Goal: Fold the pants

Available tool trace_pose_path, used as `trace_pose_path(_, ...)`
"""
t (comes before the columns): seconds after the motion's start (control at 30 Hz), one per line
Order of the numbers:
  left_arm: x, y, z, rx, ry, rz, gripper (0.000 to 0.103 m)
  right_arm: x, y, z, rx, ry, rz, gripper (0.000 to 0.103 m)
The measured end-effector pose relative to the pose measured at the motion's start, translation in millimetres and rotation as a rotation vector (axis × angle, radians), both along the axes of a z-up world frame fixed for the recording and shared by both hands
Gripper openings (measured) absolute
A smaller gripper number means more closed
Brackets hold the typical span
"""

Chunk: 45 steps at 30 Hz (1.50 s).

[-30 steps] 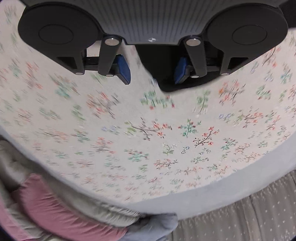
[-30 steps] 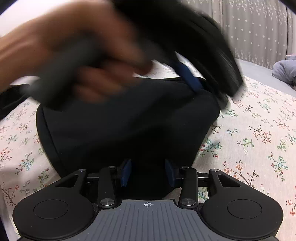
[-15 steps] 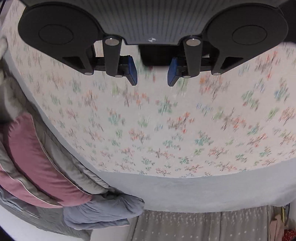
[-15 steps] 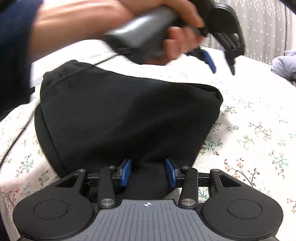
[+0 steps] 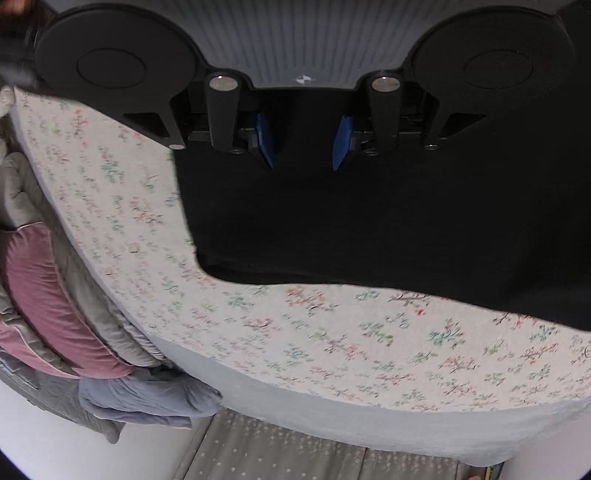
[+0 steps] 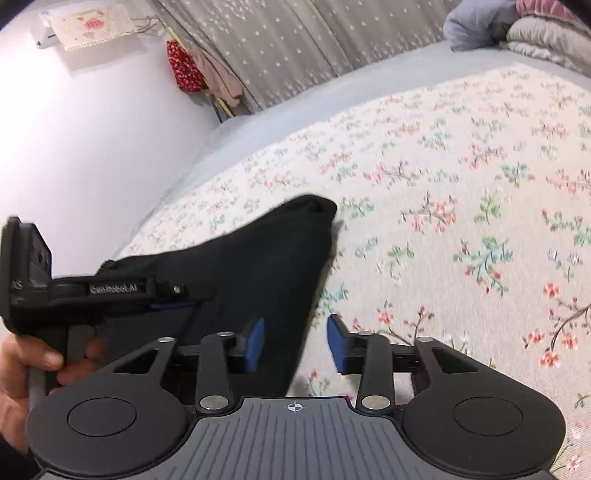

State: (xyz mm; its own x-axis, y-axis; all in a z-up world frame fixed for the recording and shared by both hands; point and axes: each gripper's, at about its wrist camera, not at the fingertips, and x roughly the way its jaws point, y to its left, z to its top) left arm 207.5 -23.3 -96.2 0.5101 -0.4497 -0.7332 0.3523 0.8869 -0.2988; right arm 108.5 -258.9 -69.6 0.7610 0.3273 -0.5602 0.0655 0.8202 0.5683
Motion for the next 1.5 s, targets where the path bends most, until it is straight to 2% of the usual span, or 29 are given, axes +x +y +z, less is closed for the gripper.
trace_pose_path(0.07, -3, 1, 1, 0.001, -0.007, 0.000, 0.055, 5, 25, -8, -0.038, 0.033, 0.096, 0.028)
trace_pose_path(0.17, -8, 3, 2, 0.031, -0.036, -0.004, 0.055, 1, 55, -9, -0.198, 0.019, 0.126, 0.027)
trace_pose_path(0.23, -9, 4, 4, 0.028, -0.037, 0.007, 0.055, 2, 45, -8, -0.129, 0.047, 0.116, 0.027)
trace_pose_path(0.3, -12, 7, 8, 0.020, -0.045, 0.014, 0.055, -2, 27, -16, -0.006, 0.066, 0.081, 0.025)
trace_pose_path(0.4, -12, 4, 9, 0.038, -0.071, 0.012, 0.056, -15, 4, -30, 0.210, 0.077, 0.002, 0.028)
trace_pose_path(0.53, -5, 5, 3, 0.048, -0.044, 0.036, 0.056, -19, -2, -42, 0.338, 0.069, -0.018, 0.032)
trace_pose_path(0.63, -6, 9, 5, 0.053, -0.040, 0.043, 0.056, -18, 5, -43, 0.350, 0.044, -0.009, 0.039)
trace_pose_path(0.77, -4, 9, -1, 0.060, -0.026, 0.036, 0.056, -21, 11, -44, 0.378, 0.032, 0.011, 0.041)
trace_pose_path(0.97, -17, -11, -2, 0.187, -0.100, 0.024, 0.057, -19, 16, -46, 0.384, 0.022, 0.001, 0.041)
trace_pose_path(1.17, -18, -13, -1, 0.212, -0.099, 0.035, 0.057, -24, 30, -40, 0.327, -0.021, -0.004, 0.043)
trace_pose_path(1.37, -14, -14, -2, 0.218, -0.093, 0.034, 0.057, -25, 27, -47, 0.418, -0.034, -0.032, 0.043)
trace_pose_path(1.5, -13, -15, -1, 0.218, -0.091, 0.033, 0.057, -23, 38, -43, 0.347, -0.042, -0.040, 0.041)
